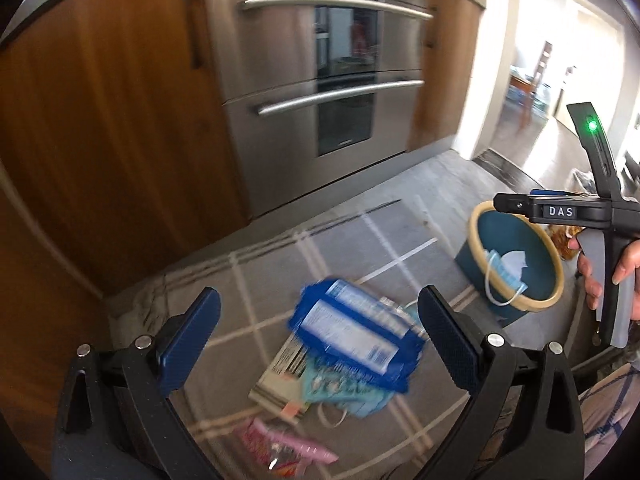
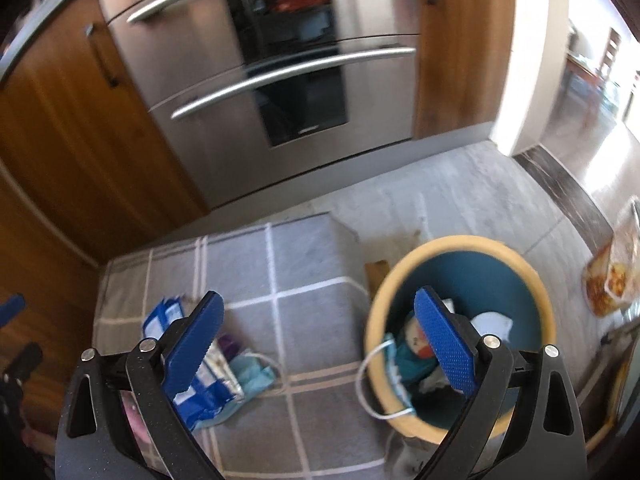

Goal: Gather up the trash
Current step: 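Move both tools back over the remaining trash on the mat, then grasp the pink snack bag with the left gripper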

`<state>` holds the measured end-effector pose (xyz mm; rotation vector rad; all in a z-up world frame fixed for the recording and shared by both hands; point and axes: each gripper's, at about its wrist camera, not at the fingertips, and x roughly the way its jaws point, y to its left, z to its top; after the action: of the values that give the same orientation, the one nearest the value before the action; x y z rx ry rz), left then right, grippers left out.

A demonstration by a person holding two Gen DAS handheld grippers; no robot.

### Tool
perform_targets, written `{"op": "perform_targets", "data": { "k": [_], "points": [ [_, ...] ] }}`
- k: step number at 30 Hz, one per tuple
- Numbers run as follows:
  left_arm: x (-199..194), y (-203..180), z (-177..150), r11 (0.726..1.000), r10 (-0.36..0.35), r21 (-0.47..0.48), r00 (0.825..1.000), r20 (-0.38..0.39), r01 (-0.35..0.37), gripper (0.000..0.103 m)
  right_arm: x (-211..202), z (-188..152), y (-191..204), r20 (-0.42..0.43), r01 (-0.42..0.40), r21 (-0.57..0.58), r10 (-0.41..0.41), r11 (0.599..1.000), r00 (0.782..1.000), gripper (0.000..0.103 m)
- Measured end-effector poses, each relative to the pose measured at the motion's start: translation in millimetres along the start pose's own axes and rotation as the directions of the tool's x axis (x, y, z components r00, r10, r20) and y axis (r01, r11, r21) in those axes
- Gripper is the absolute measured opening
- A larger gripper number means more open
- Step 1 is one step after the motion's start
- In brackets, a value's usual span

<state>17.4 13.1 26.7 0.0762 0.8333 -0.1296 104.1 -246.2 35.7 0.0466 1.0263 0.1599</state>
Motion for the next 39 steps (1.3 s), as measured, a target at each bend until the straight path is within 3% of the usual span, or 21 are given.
{"op": "perform_targets", "data": {
  "k": [8, 20, 26, 29, 32, 35, 36, 39],
  "points": [
    [11, 26, -52, 0.998, 0.047, -0.043, 0.995, -0.091, -0.051, 0.097, 13, -10, 49, -0.042, -0.048, -0.099, 0.044, 0.994, 0.998, 0.096],
    [69, 47, -118, 0.991, 0.049, -0.103, 0.943, -0.329, -0.088, 0.094, 56, -29, 106, -0.152, -0.083, -0.178, 0.056, 0.980, 0.987, 0.096],
    [93, 59, -135, 0.988, 0.057, -0.109, 0.908, -0.414, -0.112, 0.077, 76, -38, 124, -0.192, -0.066, -0.245, 0.018, 0.967, 0.981, 0.096],
    [106, 62, -143, 0.986, 0.045, -0.119, 0.880, -0.472, -0.114, 0.061, 84, -42, 130, -0.205, -0.059, -0.281, 0.000, 0.958, 0.979, 0.096],
    [117, 66, -148, 0.985, 0.059, -0.109, 0.862, -0.504, -0.131, 0.036, 87, -45, 131, -0.219, -0.061, -0.298, -0.006, 0.953, 0.976, 0.096],
    [112, 72, -143, 0.981, 0.068, -0.128, 0.876, -0.477, -0.146, 0.022, 89, -46, 131, -0.221, -0.059, -0.308, -0.011, 0.950, 0.975, 0.096],
    [109, 73, -141, 0.980, 0.080, -0.127, 0.882, -0.465, -0.155, 0.007, 90, -45, 131, -0.223, -0.060, -0.305, -0.010, 0.950, 0.975, 0.096],
    [100, 76, -133, 0.976, 0.104, -0.128, 0.898, -0.427, -0.174, 0.005, 91, -45, 128, -0.232, -0.067, -0.293, -0.002, 0.954, 0.973, 0.096]
  ]
}}
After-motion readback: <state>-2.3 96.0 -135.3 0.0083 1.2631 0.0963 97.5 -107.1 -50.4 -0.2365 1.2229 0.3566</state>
